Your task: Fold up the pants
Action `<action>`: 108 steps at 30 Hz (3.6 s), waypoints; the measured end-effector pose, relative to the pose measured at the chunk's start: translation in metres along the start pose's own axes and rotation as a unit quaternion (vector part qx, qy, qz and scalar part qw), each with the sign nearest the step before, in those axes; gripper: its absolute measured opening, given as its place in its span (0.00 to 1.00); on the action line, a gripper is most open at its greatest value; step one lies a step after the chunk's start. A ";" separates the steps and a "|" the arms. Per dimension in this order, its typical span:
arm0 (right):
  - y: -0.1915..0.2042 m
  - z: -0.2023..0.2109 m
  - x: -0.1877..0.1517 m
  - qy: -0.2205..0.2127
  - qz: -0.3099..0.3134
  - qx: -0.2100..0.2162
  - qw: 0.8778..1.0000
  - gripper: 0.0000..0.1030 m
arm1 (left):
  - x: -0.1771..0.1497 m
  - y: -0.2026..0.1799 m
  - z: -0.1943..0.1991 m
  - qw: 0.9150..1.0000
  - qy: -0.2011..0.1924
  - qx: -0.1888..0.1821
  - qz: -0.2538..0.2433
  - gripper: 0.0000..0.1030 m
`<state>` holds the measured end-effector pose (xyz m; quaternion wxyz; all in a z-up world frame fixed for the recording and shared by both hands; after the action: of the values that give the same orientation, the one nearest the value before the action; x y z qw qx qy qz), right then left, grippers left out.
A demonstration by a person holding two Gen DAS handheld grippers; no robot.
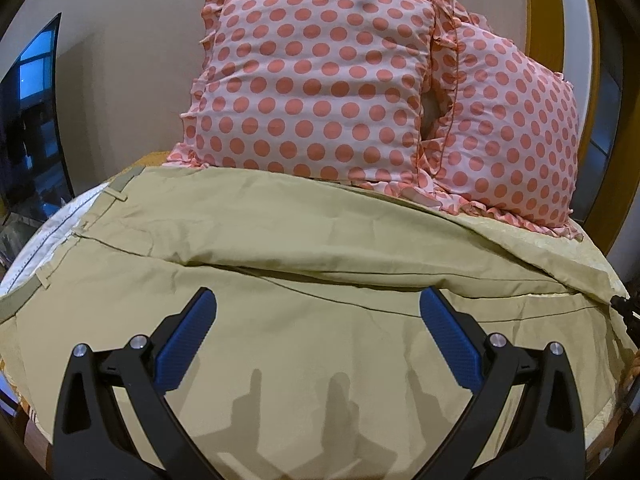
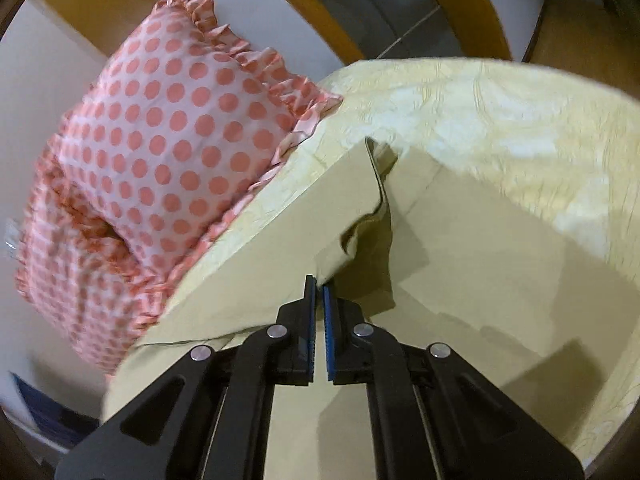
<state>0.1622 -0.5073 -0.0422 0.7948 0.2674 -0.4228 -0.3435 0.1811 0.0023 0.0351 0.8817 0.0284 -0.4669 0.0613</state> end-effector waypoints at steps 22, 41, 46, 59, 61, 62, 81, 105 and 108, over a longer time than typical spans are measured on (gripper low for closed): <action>-0.026 0.060 0.021 -0.115 -0.039 0.098 0.988 0.03 | 0.073 0.042 -0.115 0.971 0.131 -0.090 0.177 0.97; -0.031 0.091 0.017 -0.135 -0.025 0.101 0.985 0.03 | 0.041 0.092 -0.074 0.967 0.113 -0.091 0.208 0.05; -0.058 0.096 0.006 -0.132 -0.041 0.076 0.987 0.03 | -0.038 0.118 0.003 0.973 0.092 -0.060 0.203 0.12; -0.068 0.111 -0.005 -0.140 -0.043 0.067 0.987 0.03 | -0.028 0.182 0.023 0.959 0.034 0.000 0.281 0.83; -0.070 0.108 -0.005 -0.138 -0.044 0.062 0.988 0.03 | 0.013 0.179 0.005 0.967 0.029 0.013 0.251 0.85; -0.070 0.107 -0.005 -0.137 -0.046 0.063 0.988 0.03 | 0.026 0.175 -0.008 0.971 0.043 0.017 0.236 0.88; -0.077 0.095 -0.005 -0.124 -0.050 0.069 0.989 0.03 | 0.066 0.149 -0.166 0.959 0.199 0.185 0.085 0.02; -0.096 0.102 -0.014 -0.108 -0.066 0.048 0.991 0.03 | -0.119 0.301 0.035 0.944 0.091 0.067 0.311 0.04; -0.094 0.110 -0.015 -0.116 -0.064 0.048 0.990 0.03 | -0.115 0.300 0.034 0.947 0.093 0.060 0.301 0.03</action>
<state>0.0318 -0.5688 -0.0624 0.7032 0.2903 -0.5098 -0.4017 0.0483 0.2867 -0.0432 0.8584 -0.0660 -0.3654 0.3540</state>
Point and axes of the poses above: each gripper's, at about its wrist camera, not at the fingertips, and z roughly against the way its jaws point, y to its left, x to its top, the point moved 7 cm from there along -z, roughly the way its jaws point, and after that the axes turned 7 degrees about x, right-handed, at the moved point
